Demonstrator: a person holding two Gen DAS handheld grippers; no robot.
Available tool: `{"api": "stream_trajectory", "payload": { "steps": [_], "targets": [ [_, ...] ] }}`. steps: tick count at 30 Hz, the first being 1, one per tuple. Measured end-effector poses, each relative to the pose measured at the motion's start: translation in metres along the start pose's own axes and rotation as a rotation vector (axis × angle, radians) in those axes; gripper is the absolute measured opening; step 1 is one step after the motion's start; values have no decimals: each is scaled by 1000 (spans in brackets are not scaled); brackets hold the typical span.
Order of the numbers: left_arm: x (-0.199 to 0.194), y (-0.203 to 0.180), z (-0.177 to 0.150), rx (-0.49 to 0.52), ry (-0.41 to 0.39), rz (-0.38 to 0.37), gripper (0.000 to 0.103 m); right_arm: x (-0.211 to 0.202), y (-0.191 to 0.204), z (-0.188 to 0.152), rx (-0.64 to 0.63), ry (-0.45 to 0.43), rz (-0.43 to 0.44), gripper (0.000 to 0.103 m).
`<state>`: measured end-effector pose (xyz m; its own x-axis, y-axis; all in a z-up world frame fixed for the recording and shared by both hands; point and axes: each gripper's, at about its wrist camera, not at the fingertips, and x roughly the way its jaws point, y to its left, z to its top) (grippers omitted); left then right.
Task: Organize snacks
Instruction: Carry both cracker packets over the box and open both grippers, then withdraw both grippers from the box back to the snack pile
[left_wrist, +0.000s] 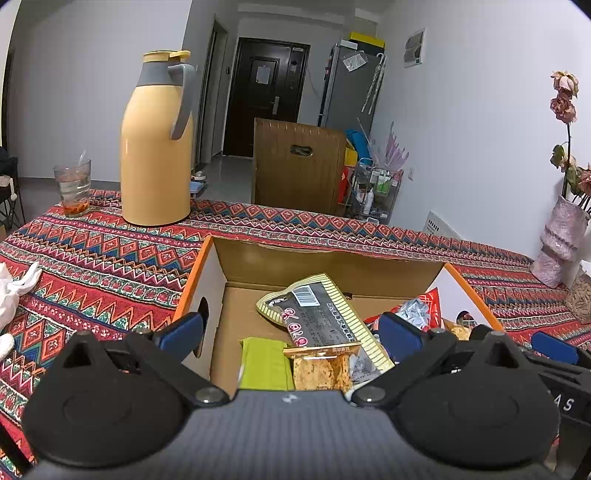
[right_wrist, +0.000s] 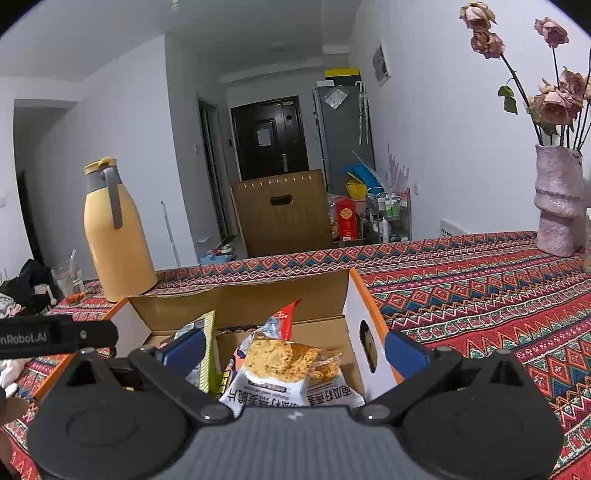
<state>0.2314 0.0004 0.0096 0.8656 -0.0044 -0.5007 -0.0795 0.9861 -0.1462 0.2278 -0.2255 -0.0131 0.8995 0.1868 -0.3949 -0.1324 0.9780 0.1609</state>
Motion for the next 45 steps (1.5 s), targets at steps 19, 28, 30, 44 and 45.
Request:
{"api": "stream_trajectory", "payload": {
  "steps": [19,28,30,44,45],
  "targets": [
    [-41,-5,4,35,-79,13,103,-37,2,11,-35,-53,11,103],
    [-70,6,-9,54,-69,19,103,-71,2,-2,-65,-37,20,103],
    [-76,10,-14,61,-59,19,103,-79,1,-9,-71,-21,25,103],
    [-102,39,-66,88,23,37,103,-119,-13,-64,-110,96,-5,103],
    [-103,42,-69,90,27,40,103,-121,-15,-68,-111,104,-11,103]
  ]
}}
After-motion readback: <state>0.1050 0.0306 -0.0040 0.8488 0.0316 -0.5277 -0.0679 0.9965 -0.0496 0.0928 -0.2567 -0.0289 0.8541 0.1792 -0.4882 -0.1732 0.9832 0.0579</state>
